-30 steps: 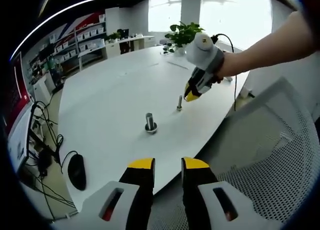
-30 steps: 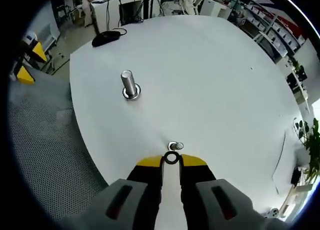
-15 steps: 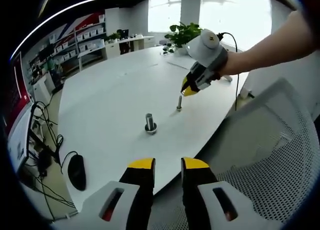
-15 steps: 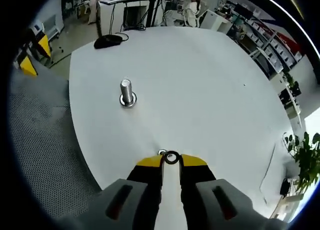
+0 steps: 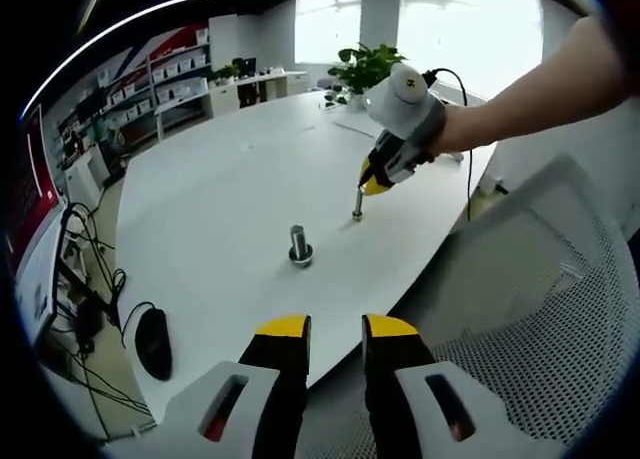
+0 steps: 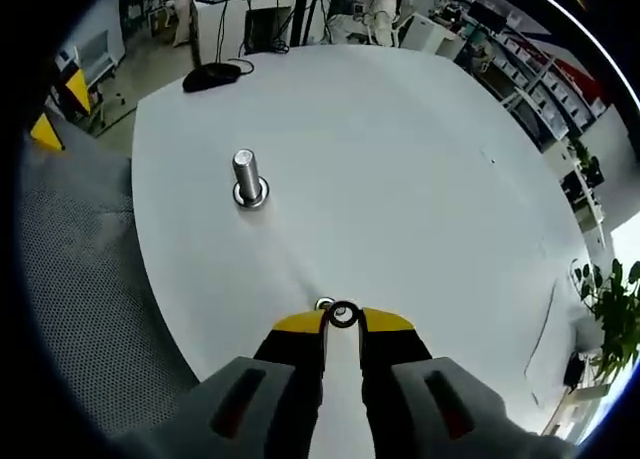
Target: Place the washer onto the threaded stud by aligning its center hole with the stud, sliding it down to the base, and recovering from edge contact or off-axis alignment until the washer reaches the visible bottom stop.
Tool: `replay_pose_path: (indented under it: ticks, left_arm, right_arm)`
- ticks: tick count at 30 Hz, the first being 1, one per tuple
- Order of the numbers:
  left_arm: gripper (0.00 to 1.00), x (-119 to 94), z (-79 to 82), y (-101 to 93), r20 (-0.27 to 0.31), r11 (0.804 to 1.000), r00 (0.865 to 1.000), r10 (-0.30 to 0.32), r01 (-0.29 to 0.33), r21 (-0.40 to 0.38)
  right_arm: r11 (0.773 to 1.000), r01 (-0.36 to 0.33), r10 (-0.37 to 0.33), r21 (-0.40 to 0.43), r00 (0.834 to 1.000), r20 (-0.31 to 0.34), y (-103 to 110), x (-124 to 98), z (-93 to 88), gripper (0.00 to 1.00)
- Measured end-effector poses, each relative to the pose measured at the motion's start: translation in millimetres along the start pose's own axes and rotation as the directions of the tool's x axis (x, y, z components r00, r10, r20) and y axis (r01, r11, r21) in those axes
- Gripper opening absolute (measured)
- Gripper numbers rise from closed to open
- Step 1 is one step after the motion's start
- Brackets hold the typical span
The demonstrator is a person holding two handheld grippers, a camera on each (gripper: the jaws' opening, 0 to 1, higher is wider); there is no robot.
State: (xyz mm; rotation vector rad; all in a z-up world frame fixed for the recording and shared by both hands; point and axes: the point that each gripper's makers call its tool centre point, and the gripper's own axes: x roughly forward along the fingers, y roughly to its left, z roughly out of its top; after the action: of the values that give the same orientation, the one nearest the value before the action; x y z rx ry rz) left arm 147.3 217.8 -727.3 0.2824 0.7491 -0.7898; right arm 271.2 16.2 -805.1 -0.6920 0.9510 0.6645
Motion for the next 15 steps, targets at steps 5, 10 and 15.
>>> replay_pose_path:
  ticks: [5,10,15]
  left_arm:
    - [0.18,0.3,0.0,0.7,-0.002,1.0,1.0,0.003,-0.003,-0.002]
    - [0.18,0.3,-0.7,0.3,-0.007,1.0,1.0,0.003,-0.003,0.0]
    - [0.18,-0.1,-1.0,2.1,-0.006,1.0,1.0,0.01,-0.01,-0.007]
  right_arm:
    - [1.0,-0.015,0.015,-0.004,1.0,0.001,0.6,4.4,3.3,0.15]
    - [0.999,-0.029,0.029,-0.019,1.0,-0.013,3.3,8.6,2.5,0.15]
    - [0.999,-0.042,0.042,-0.014,0.999,-0.024,4.4,14.9,2.1,0.15]
